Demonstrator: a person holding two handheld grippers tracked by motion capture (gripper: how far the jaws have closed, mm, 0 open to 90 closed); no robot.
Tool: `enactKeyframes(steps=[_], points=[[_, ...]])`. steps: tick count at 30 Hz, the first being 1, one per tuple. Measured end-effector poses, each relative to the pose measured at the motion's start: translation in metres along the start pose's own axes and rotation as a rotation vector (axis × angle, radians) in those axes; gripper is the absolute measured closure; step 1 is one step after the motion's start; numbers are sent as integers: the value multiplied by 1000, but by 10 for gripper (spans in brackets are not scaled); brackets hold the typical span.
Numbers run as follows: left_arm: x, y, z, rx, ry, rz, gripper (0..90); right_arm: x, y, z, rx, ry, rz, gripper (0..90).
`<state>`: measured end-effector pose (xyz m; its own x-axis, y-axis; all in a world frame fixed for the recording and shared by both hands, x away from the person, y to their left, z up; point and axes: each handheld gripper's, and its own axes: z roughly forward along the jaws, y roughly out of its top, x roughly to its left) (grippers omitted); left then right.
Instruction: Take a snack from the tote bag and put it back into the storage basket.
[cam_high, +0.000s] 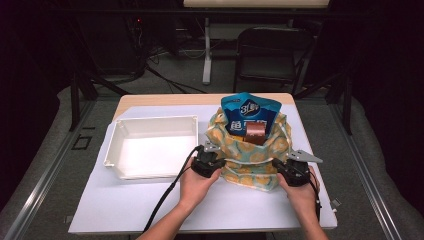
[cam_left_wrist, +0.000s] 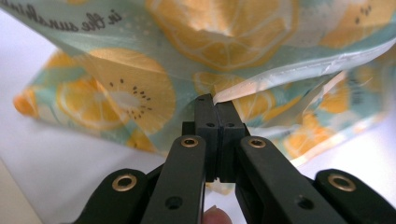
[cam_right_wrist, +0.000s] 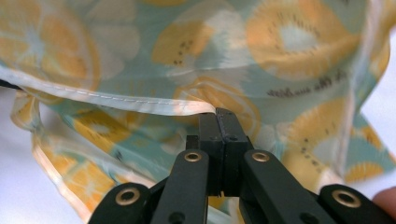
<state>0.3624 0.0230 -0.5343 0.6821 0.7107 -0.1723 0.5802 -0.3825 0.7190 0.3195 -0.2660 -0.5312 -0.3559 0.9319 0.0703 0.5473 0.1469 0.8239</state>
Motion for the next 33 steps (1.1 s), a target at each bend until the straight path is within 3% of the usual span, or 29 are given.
enactKeyframes(steps=[4, 8, 10, 14, 17, 27, 33], points=[[2, -4, -1, -4, 1, -14, 887, -7, -5, 0, 23, 11, 23, 821], [3, -2, -21, -79, -5, -11, 756, -6, -2, -15, -49, 37, 38, 540], [6, -1, -35, -116, -17, -30, 683, -4, 0, -25, -75, 22, 29, 459], [14, 4, -61, -198, -15, -79, 577, -1, 5, -43, -140, 40, 22, 393], [18, 13, -73, -241, -7, -96, 530, -2, 18, -54, -195, 13, 31, 348], [13, 41, -79, -311, -10, -91, 497, -10, 47, -60, -236, -47, 68, 313], [9, 53, -75, -351, -8, -109, 449, -13, 56, -47, -242, -61, 105, 234]])
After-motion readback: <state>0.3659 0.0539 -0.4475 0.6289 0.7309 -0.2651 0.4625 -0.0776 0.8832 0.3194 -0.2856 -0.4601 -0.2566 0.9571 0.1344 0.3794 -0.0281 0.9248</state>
